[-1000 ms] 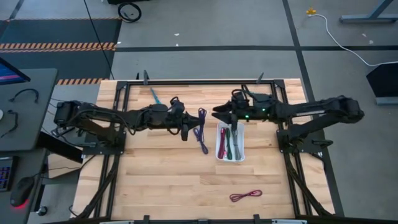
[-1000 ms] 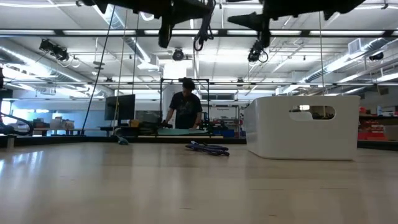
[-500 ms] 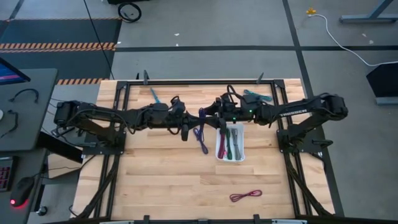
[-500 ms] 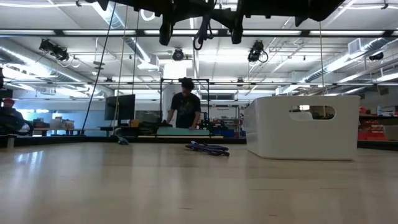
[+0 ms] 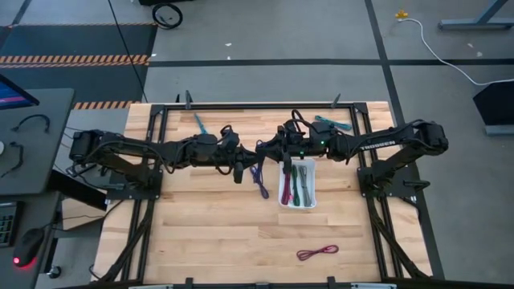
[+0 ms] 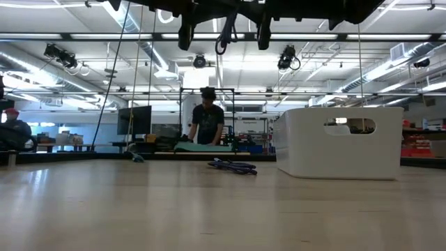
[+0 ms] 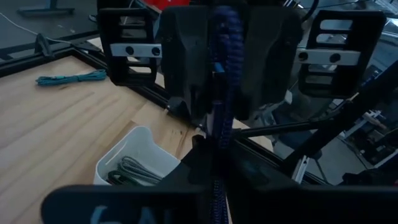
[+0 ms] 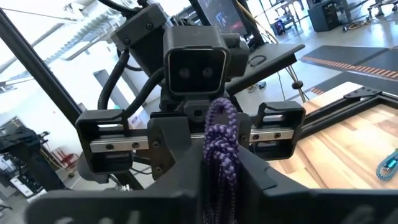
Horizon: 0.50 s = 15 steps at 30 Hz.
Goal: Pick and place USB-C Cables
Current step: Put the bottom violet charger cable into the white bin
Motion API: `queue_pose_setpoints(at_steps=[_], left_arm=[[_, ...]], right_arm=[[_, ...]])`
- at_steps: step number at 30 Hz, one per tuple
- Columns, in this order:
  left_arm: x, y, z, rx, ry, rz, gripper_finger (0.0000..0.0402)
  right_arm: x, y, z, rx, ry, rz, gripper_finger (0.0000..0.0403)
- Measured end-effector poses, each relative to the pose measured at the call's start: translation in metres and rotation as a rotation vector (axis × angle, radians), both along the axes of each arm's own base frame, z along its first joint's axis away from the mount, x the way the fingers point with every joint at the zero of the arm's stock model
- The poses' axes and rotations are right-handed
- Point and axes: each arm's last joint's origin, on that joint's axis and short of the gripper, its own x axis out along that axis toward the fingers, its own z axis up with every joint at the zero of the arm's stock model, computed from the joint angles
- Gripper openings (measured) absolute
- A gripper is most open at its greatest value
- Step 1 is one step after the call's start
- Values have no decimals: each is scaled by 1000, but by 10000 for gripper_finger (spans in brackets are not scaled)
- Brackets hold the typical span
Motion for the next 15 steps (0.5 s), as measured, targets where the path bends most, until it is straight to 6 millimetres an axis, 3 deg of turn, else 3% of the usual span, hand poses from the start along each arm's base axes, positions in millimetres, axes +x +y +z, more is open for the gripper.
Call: queue_pose_setpoints(at_steps=[3, 7, 15], left_arm=[[0, 0, 0, 1, 1, 0, 46], [-1, 1, -3, -7, 33, 5, 67], [-9, 1, -30, -16, 320, 18, 125]], right_arm=[[0, 0, 0, -2, 5, 0, 42], [0, 0, -2, 3, 22, -5, 42], [-21, -5, 5, 55, 147, -106, 42]])
